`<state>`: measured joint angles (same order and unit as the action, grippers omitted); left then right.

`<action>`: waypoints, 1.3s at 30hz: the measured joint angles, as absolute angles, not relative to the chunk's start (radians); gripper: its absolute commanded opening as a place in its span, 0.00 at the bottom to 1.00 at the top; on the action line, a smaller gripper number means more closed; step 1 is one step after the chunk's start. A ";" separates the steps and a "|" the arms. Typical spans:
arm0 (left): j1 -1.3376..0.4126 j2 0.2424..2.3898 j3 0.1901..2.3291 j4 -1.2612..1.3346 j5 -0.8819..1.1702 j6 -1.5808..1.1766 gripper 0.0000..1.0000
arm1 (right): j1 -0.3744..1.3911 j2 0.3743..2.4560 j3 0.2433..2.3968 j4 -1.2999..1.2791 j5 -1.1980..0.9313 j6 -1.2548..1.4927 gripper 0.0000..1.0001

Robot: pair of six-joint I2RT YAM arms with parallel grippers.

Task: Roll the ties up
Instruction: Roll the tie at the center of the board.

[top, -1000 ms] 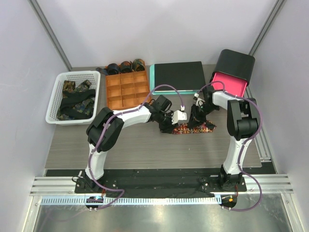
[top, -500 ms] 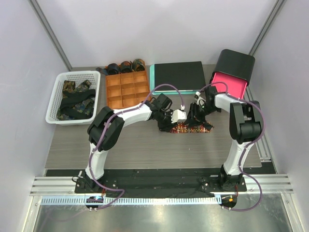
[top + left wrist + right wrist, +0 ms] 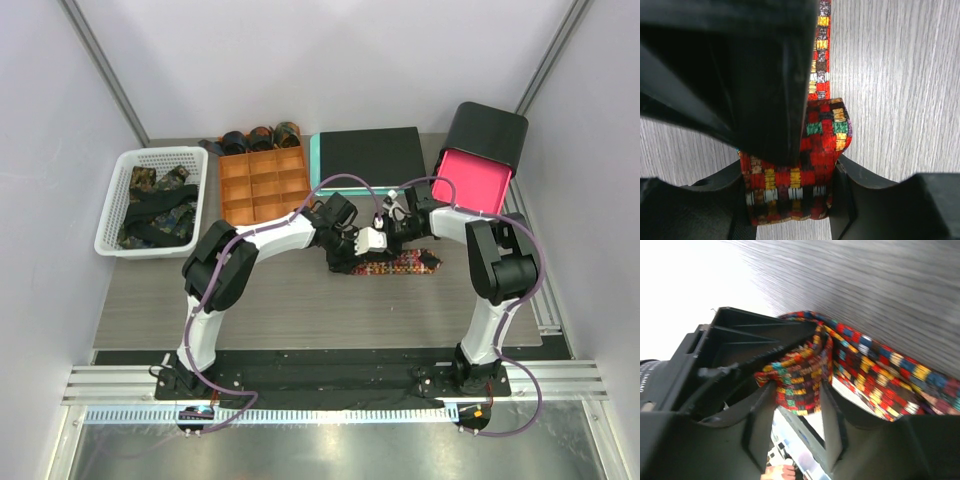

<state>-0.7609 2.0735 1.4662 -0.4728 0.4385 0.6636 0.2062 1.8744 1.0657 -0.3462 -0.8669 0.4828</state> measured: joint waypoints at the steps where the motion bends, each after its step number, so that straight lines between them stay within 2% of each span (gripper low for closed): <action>1: -0.761 2.074 1.467 -0.474 0.438 0.664 0.50 | 0.213 1.874 1.066 -0.337 -0.868 0.488 0.30; 4: -0.760 2.075 1.470 -0.479 0.436 0.665 0.51 | 0.222 1.875 1.066 -0.303 -0.871 0.502 0.11; 8: -0.758 2.075 1.470 -0.481 0.438 0.667 0.54 | 0.221 1.886 1.068 -0.313 -0.866 0.487 0.02; 14: -0.742 2.075 1.470 -0.489 0.472 0.663 0.69 | 0.195 1.893 1.069 -0.365 -0.834 0.427 0.01; 25: -0.683 2.076 1.470 -0.485 0.550 0.591 0.83 | 0.142 1.936 1.072 -0.431 -0.781 0.364 0.01; 29: -0.685 2.076 1.470 -0.461 0.583 0.561 0.93 | 0.140 1.949 1.087 -0.450 -0.776 0.363 0.01; 34: -0.692 2.073 1.446 -0.385 0.617 0.542 0.94 | 0.139 1.964 1.103 -0.472 -0.773 0.364 0.01; 39: -0.712 2.071 1.409 -0.318 0.619 0.539 0.89 | 0.138 1.971 1.112 -0.485 -0.772 0.363 0.01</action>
